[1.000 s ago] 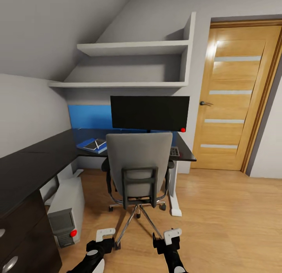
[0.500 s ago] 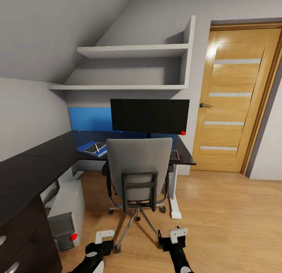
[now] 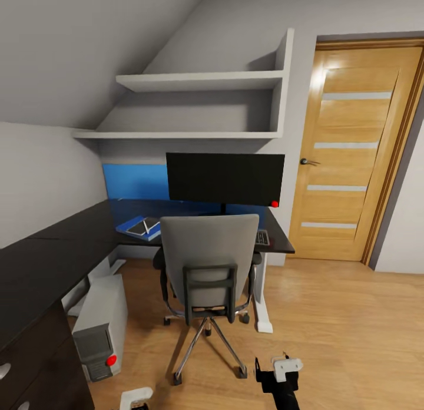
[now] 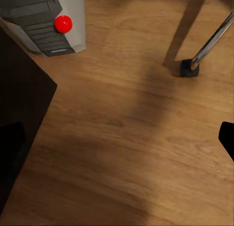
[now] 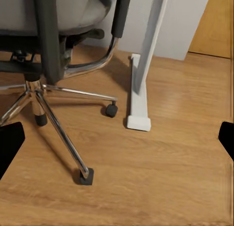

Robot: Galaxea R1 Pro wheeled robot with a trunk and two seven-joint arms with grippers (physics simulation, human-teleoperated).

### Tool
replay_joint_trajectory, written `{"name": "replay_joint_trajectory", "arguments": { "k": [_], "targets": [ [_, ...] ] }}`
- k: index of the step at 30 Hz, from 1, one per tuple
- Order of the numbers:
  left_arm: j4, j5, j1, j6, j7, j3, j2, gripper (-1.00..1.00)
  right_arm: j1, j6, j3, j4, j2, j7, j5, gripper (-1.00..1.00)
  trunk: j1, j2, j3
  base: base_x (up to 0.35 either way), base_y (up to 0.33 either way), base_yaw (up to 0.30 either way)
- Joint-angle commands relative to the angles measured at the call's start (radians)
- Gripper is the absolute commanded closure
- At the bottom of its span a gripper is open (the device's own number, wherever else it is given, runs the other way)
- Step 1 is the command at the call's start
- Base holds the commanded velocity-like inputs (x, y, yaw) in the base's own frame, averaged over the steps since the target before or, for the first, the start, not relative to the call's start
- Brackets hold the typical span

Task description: In the bedroom, organize the workspace by keeping the computer under the desk, ensuring the monitor is on the desk, placing the keyboard on the desk next to the monitor, placing the mouse on the desk next to the keyboard, moving the folder from the swivel chair onto the desk next to the mouse, stacking the notebook on top of the folder with the pen on top of the notebook, and positioning the swivel chair next to the desk.

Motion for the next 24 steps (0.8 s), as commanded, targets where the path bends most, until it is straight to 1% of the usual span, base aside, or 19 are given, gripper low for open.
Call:
{"name": "replay_joint_trajectory", "arguments": {
  "k": [1,2,3,5,6,9,10,11,12,16,17,20,23,24],
  "targets": [
    [0.016,0.008,-0.001,-0.036,0.003,-0.01,0.0,-1.0,0.01,-0.017,0.01,0.005,-0.003,-0.002,-0.009,-1.0,-0.004,0.007,0.002,0.0,0.0,0.0],
    [0.027,0.008,-0.001,-0.064,0.003,-0.009,0.0,-1.0,0.024,-0.029,0.01,0.008,-0.008,-0.002,-0.009,-1.0,-0.008,0.014,0.005,0.0,0.0,0.0],
    [0.053,0.01,0.004,-0.134,0.003,-0.009,0.002,-1.0,0.08,-0.076,0.01,0.015,-0.022,-0.002,-0.01,-1.0,-0.012,0.021,0.009,0.0,0.0,0.0],
    [0.061,0.01,0.021,-0.158,0.004,-0.009,0.004,-1.0,0.106,-0.107,0.009,0.018,-0.028,-0.002,-0.01,-1.0,-0.019,0.035,0.015,0.0,0.0,0.0],
    [0.065,0.009,0.046,-0.173,0.005,-0.009,0.005,-1.0,0.122,-0.13,0.009,0.019,-0.031,-0.002,-0.009,-1.0,-0.023,0.042,0.018,0.0,0.0,0.0],
    [0.068,0.009,0.084,-0.205,0.006,-0.009,0.007,-1.0,0.15,-0.147,0.008,0.02,-0.036,-0.001,-0.009,-1.0,-0.035,0.063,0.027,0.0,0.0,0.0],
    [0.069,0.009,0.117,-0.246,0.006,-0.009,0.007,-1.0,0.178,-0.153,0.008,0.02,-0.042,-0.001,-0.009,-1.0,-0.039,0.07,0.03,0.0,0.0,0.0],
    [0.069,0.009,0.13,-0.262,0.006,-0.009,0.007,-1.0,0.186,-0.155,0.008,0.021,-0.044,-0.001,-0.01,-1.0,-0.042,0.077,0.034,0.0,0.0,0.0],
    [0.069,0.009,0.155,-0.295,0.005,-0.009,0.007,-1.0,0.202,-0.161,0.008,0.021,-0.046,-0.001,-0.01,-1.0,-0.046,0.084,0.037,0.0,0.0,0.0],
    [0.07,0.009,0.206,-0.353,0.004,-0.009,0.008,-1.0,0.229,-0.172,0.008,0.022,-0.05,0.0,-0.01,-1.0,-0.062,0.112,0.049,0.0,0.0,0.0],
    [0.07,0.008,0.229,-0.374,0.004,-0.009,0.009,-1.0,0.238,-0.176,0.008,0.022,-0.051,0.0,-0.01,-1.0,-0.065,0.119,0.052,0.0,0.0,0.0],
    [0.07,0.008,0.267,-0.41,0.002,-0.009,0.014,-1.0,0.254,-0.18,0.008,0.022,-0.052,0.0,-0.01,-1.0,-0.077,0.14,0.062,0.0,0.0,0.0],
    [0.07,0.007,0.309,-0.463,-0.001,-0.009,0.031,-1.0,0.282,-0.198,0.008,0.021,-0.053,0.0,-0.009,-1.0,-0.088,0.161,0.071,0.0,0.0,0.0],
    [0.07,0.007,0.314,-0.469,-0.001,-0.009,0.034,-1.0,0.287,-0.207,0.008,0.021,-0.054,0.0,-0.009,-1.0,-0.092,0.168,0.074,0.0,0.0,0.0]
  ]
}}
